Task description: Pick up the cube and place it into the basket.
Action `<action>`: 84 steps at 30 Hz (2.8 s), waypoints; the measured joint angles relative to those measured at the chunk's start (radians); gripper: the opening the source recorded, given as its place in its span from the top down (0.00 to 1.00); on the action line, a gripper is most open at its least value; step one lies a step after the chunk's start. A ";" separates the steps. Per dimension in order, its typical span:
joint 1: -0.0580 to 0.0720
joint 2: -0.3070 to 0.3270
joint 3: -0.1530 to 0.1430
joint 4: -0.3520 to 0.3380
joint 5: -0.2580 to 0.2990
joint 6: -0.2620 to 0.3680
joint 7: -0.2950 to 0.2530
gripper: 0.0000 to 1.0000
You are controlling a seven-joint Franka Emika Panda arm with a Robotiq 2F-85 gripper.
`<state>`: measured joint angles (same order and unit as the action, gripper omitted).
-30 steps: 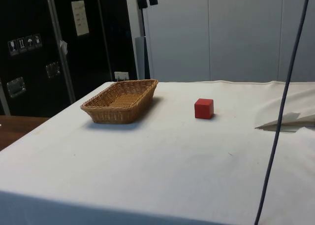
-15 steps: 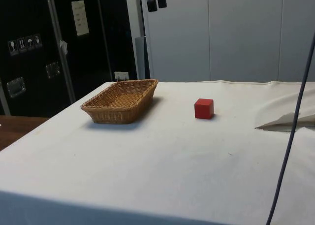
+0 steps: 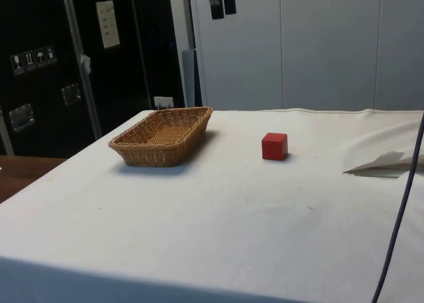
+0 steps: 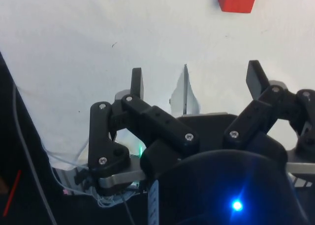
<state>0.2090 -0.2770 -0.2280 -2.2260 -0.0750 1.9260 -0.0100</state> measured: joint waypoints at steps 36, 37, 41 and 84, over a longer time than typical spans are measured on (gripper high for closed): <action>-0.023 -0.134 -0.023 -0.185 -0.058 0.043 0.008 0.00; -0.023 -0.134 -0.023 -0.186 -0.058 0.043 0.008 0.00; -0.024 -0.134 -0.026 -0.199 -0.058 0.045 0.021 0.00; -0.027 -0.120 -0.060 -0.295 -0.053 0.201 0.049 0.00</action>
<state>0.1820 -0.3970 -0.2880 -2.5210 -0.1280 2.1270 0.0390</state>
